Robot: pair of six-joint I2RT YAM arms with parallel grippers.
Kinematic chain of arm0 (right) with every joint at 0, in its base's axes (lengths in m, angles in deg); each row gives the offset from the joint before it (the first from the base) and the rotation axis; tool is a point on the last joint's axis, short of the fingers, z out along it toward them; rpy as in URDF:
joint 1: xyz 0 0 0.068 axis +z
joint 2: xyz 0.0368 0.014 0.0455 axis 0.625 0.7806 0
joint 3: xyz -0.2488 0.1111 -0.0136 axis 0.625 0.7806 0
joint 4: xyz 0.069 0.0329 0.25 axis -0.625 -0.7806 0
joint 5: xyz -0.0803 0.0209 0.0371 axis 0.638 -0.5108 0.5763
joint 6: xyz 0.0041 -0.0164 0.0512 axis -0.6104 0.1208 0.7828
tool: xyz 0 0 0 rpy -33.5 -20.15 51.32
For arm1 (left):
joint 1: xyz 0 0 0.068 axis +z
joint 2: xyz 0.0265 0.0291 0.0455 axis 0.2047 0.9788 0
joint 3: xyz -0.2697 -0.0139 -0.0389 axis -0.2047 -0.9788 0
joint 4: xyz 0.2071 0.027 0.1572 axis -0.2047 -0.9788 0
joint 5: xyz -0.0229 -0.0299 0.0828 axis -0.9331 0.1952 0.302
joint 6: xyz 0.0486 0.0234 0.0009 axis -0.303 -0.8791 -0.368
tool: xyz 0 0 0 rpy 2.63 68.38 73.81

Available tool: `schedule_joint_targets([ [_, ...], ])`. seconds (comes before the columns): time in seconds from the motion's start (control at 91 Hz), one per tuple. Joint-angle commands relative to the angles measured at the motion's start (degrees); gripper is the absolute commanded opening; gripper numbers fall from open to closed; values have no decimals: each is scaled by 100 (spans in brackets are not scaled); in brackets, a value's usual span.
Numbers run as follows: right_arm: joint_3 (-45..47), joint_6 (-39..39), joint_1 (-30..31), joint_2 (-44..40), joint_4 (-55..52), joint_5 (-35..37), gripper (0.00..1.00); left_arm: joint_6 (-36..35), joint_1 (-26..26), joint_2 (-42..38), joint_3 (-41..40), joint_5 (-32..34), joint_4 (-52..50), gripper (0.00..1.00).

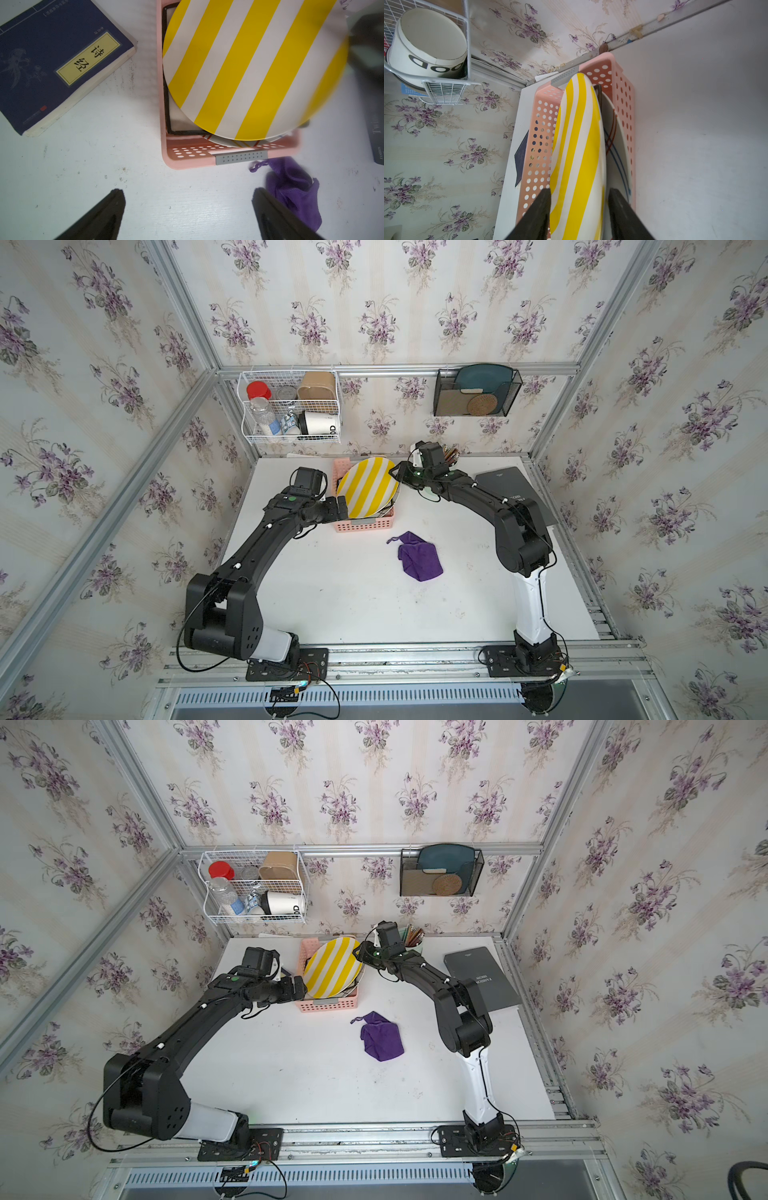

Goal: Wipe the wet plate dry
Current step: Pick up the plate from the bin.

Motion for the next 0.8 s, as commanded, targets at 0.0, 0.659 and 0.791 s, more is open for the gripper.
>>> schedule_joint_targets([
  [0.0,-47,-24,-2,27,98,-209,42,15,1,43,46,-53,50,100],
  [0.659,-9,-163,95,-405,359,-111,0,457,-225,-835,-583,-8,-38,100],
  [0.791,70,-25,95,-785,629,-162,0,545,-381,-1294,-738,172,-109,100],
])
